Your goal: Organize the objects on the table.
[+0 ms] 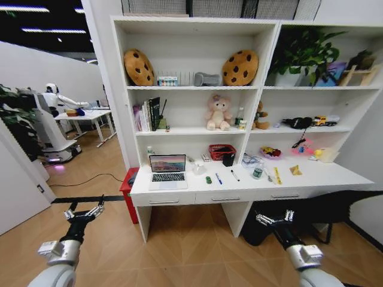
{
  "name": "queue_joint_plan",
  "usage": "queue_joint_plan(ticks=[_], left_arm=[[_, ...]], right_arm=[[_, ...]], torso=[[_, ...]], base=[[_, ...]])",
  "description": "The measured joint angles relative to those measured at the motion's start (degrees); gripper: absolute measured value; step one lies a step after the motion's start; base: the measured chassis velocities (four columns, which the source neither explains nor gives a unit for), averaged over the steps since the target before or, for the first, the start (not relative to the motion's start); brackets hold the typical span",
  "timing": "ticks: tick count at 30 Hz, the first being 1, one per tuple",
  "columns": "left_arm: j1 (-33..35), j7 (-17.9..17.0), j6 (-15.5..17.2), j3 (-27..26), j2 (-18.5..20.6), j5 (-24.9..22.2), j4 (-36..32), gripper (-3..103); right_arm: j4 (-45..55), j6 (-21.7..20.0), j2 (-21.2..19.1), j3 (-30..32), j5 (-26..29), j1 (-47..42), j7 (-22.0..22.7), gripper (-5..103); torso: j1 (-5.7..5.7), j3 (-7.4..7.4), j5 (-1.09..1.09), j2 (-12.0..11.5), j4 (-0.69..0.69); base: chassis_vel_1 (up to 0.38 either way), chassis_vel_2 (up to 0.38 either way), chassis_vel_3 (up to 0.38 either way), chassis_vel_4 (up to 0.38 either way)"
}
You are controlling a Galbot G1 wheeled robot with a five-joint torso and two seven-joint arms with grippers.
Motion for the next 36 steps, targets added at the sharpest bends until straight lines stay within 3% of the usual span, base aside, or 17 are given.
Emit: queue_joint_plan(ticks=[19,36], left_arm=[[0.8,0.1,0.3,0.4,-0.5,1.2,-0.5,99],[0.6,-0.4,0.4,0.4,-1.1,2.3,-0.3,100]], right_arm=[[-0.3,1.2,1.0,-1.0,-0.4,0.1,-2.1,100],[-0.9,1.4,0.8,-1.1,0.6,1.2,-2.1,100]], torso=[[-0.01,0.00,0.01,0.0,-0.01],[0.01,0.00,0.00,0.0,0.00]], base=[[-0.019,0.016,0.017,-0.020],[-0.106,0.117,0.113,-0.115]])
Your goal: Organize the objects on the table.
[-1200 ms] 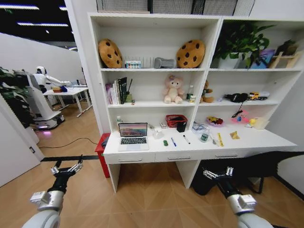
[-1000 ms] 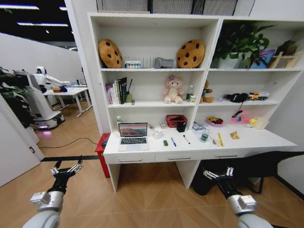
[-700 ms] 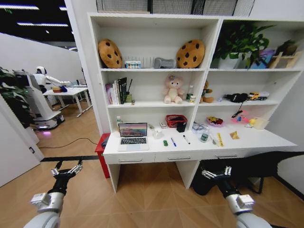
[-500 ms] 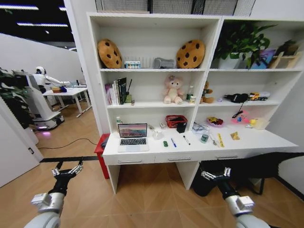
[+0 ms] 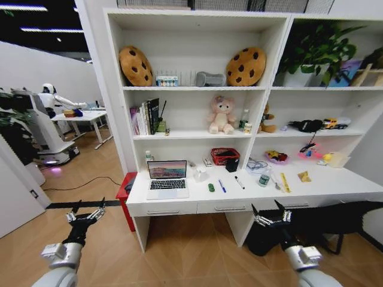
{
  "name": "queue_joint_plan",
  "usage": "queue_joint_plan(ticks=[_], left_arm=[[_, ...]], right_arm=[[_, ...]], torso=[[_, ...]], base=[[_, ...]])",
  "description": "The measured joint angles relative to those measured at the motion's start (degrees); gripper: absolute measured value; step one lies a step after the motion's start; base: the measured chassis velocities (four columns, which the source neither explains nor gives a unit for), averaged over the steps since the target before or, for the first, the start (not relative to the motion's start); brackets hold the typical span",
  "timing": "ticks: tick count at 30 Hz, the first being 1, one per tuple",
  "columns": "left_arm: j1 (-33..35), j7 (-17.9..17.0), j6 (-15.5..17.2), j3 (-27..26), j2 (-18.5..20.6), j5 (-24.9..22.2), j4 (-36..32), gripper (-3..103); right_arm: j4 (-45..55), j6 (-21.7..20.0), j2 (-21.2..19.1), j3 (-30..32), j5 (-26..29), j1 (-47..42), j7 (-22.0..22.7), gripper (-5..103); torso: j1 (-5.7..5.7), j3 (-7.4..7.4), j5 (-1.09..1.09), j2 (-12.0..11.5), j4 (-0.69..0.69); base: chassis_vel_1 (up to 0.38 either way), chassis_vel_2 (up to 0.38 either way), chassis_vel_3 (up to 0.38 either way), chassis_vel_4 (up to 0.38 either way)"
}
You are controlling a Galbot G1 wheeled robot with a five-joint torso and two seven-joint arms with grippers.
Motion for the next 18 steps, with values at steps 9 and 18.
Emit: queue_joint_plan(ticks=[9,18], left_arm=[[0.1,-0.1,0.0,0.1,-0.5,0.0,0.1,99],[-0.6,-0.4,-0.1,0.3,-0.4,0.1,1.0,100]], right_arm=[[-1.0,-0.2,0.2,-0.3,-0.1,0.1,0.0,100],[-1.8,-0.2,0.2,-0.6,-0.6,0.2,0.1,100]], torso=[[-0.01,0.00,-0.02,0.0,0.00],[0.00,0.00,0.04,0.0,0.00]], base=[[-0.131,0.131,0.133,-0.141],[-0.170,0.169,0.165,-0.171]])
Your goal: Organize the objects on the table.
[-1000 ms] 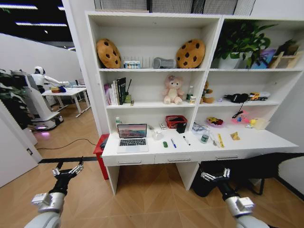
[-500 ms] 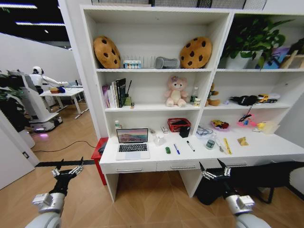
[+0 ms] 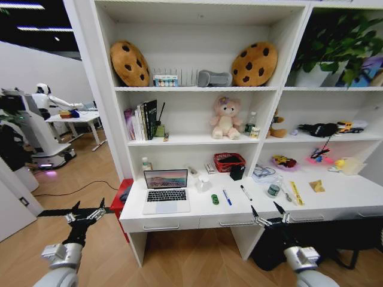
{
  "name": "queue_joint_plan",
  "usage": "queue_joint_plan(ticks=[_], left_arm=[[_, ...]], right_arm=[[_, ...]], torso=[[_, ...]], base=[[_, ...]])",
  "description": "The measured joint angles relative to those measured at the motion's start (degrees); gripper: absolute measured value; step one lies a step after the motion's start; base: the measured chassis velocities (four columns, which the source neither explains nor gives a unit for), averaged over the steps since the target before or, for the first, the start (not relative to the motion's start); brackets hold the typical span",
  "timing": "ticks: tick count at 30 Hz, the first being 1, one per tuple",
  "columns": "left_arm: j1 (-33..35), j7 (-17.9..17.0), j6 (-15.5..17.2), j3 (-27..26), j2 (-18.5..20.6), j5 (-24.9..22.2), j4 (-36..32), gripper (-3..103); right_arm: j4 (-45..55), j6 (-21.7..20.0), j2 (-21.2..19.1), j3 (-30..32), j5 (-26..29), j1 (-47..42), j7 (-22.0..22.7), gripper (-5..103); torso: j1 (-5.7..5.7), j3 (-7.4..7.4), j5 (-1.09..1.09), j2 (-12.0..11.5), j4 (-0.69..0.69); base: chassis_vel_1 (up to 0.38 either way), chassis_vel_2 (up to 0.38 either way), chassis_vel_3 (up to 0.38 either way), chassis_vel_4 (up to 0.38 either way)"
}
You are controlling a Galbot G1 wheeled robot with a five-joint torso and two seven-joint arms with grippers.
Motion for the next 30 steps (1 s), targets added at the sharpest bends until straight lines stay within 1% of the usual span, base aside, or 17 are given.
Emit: queue_joint_plan(ticks=[2,6,7,8,11,12,14,17,19,20,22,23,24,26,28,29,30], left_arm=[[0.0,0.0,0.0,0.1,0.1,0.0,0.0,100],[-0.1,0.0,0.0,0.2,0.3,-0.1,-0.2,100],[-0.2,0.0,0.0,0.2,0.3,-0.1,-0.2,103],[-0.3,-0.1,0.0,0.3,0.4,-0.1,-0.2,101],[-0.5,-0.1,0.0,0.3,0.4,0.0,-0.2,100],[-0.5,-0.1,0.0,0.3,0.4,-0.1,-0.2,100],[-0.4,-0.1,0.0,0.3,0.4,-0.1,-0.2,99],[-0.2,-0.2,0.0,0.2,0.3,-0.1,-0.3,99],[-0.1,-0.3,0.0,0.2,0.3,0.0,-0.7,98],[0.1,-0.4,0.2,0.2,0.4,0.1,-1.3,96],[0.3,-0.4,0.4,0.2,0.5,0.1,-1.7,96],[0.5,-0.3,0.9,0.3,1.2,0.0,-2.8,97],[0.5,-0.3,0.9,0.3,1.2,0.0,-2.8,97],[0.8,-0.2,2.3,0.9,3.5,-1.1,-4.4,98],[1.2,0.0,3.2,1.9,6.8,-2.2,-5.2,89],[1.2,0.0,3.2,1.9,6.8,-2.2,-5.2,89],[1.5,0.4,3.4,2.5,9.6,-2.4,-5.5,83]], right_arm=[[-0.2,0.0,-0.1,-0.1,-0.1,0.1,0.0,100],[-0.2,-0.1,-0.2,-0.1,-0.1,0.3,0.0,100],[-0.2,-0.3,-0.3,-0.1,-0.1,0.5,0.1,100],[-0.1,-0.4,-0.3,-0.1,-0.1,0.5,0.1,100],[0.2,-0.6,-0.3,-0.1,-0.2,0.7,0.2,100],[0.2,-0.7,-0.4,-0.1,-0.3,0.7,0.2,100],[0.3,-0.7,-0.4,-0.1,-0.3,0.8,0.3,100],[0.4,-1.0,-0.4,-0.2,-0.5,0.8,0.6,100],[0.9,-1.2,-0.2,-0.5,-0.6,0.9,1.3,100],[1.1,-1.2,0.1,-0.6,-0.6,0.9,1.6,100],[1.2,-1.2,0.2,-0.6,-0.7,0.8,1.7,100],[1.3,-1.1,0.5,-0.6,-1.4,0.6,2.0,100],[1.3,-1.1,0.5,-0.6,-1.4,0.6,2.0,100],[0.9,-0.5,0.9,-0.6,-2.5,-0.1,2.0,100],[0.5,-0.1,1.3,-0.4,-2.8,-0.7,2.0,100],[0.5,-0.1,1.3,-0.4,-2.8,-0.7,2.0,100],[0.3,0.1,1.6,-0.3,-3.0,-0.9,2.1,100]], torso=[[0.00,0.00,-0.07,0.0,0.00],[-0.01,0.00,-0.01,0.0,0.00],[0.01,0.01,-0.03,0.0,0.00],[0.01,0.00,-0.07,0.0,-0.02],[0.00,0.00,0.02,0.0,-0.01],[0.01,0.00,-0.06,0.0,0.00],[0.00,-0.01,-0.08,0.0,-0.01],[0.01,0.01,0.00,0.0,0.01],[0.01,0.00,-0.09,0.0,-0.01],[0.04,0.01,0.01,0.0,0.00],[0.05,0.01,0.01,0.0,0.00],[0.06,0.01,-0.07,0.0,0.00],[0.06,0.01,-0.07,0.0,0.00],[0.01,0.00,-0.02,0.0,0.02],[-0.03,-0.01,-0.06,0.0,0.00],[-0.03,-0.01,-0.06,0.0,0.00],[-0.05,-0.02,-0.08,0.0,0.01]], base=[[-0.175,0.186,0.186,-0.170],[-0.171,0.179,0.181,-0.187],[-0.180,0.185,0.184,-0.191],[-0.180,0.212,0.203,-0.191],[-0.209,0.210,0.201,-0.216],[-0.216,0.197,0.206,-0.199],[-0.216,0.197,0.209,-0.190],[-0.205,0.188,0.194,-0.205],[-0.175,0.183,0.178,-0.166],[-0.107,0.143,0.149,-0.158],[-0.107,0.143,0.149,-0.127],[-0.082,0.075,0.088,-0.035],[-0.082,0.075,0.088,-0.035],[0.000,0.000,0.000,0.000],[0.000,0.000,0.000,0.000],[0.000,0.000,0.000,0.000],[0.000,0.000,0.000,0.000]])
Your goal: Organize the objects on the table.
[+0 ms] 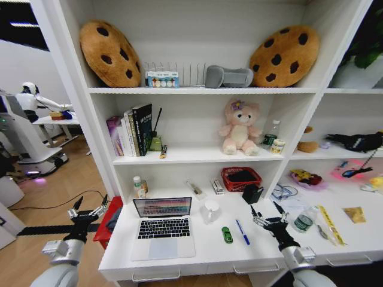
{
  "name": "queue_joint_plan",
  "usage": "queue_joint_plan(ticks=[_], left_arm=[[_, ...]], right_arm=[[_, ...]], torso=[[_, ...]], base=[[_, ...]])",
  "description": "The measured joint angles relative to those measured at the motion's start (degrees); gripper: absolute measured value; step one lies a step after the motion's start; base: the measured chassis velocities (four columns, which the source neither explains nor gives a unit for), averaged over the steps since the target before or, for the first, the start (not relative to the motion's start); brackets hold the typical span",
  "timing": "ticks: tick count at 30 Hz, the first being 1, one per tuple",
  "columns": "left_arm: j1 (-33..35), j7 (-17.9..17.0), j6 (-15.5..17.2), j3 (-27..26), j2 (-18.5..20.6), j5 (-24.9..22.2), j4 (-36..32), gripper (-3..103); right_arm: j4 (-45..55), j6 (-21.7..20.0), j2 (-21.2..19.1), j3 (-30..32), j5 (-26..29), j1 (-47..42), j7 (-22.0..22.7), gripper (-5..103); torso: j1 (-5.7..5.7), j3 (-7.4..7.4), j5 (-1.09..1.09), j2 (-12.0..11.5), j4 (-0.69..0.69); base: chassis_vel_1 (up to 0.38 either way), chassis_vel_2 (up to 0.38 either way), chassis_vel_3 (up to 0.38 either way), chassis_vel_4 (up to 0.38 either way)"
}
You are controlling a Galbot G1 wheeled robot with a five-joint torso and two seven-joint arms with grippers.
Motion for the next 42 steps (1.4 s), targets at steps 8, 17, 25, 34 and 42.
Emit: queue_joint_plan(ticks=[8,17,25,34,42], left_arm=[[2.9,1.1,1.2,0.4,20.2,-4.5,-3.8,56],[-5.3,-0.5,5.2,9.4,37.6,-15.1,-0.4,18],[-6.6,1.6,5.6,10.5,48.5,-21.2,2.1,0],[-4.8,4.0,5.0,6.1,60.1,-25.6,3.4,0],[-1.6,3.9,4.9,5.6,63.3,-24.0,3.0,0]], right_arm=[[-1.5,0.9,1.2,-0.5,-0.5,-0.3,0.4,100],[-2.9,0.9,0.3,-4.4,-0.3,2.6,0.8,100],[-3.5,1.8,1.7,-4.3,-1.8,1.3,0.8,100],[-3.9,1.8,2.8,-5.1,-3.0,1.2,1.4,100],[-4.0,1.6,3.4,-6.3,-3.9,1.6,1.9,100]], torso=[[0.02,0.01,0.05,0.0,-0.01],[0.06,0.02,0.02,0.0,0.00],[0.05,0.02,0.03,0.0,0.00],[0.06,0.02,0.05,0.0,-0.02],[0.05,0.02,0.04,0.0,-0.01]], base=[[0.005,-0.007,-0.004,0.007],[0.000,0.000,0.000,0.000],[0.000,0.000,0.000,0.000],[0.000,0.000,0.000,0.000],[0.000,0.000,0.000,0.000]])
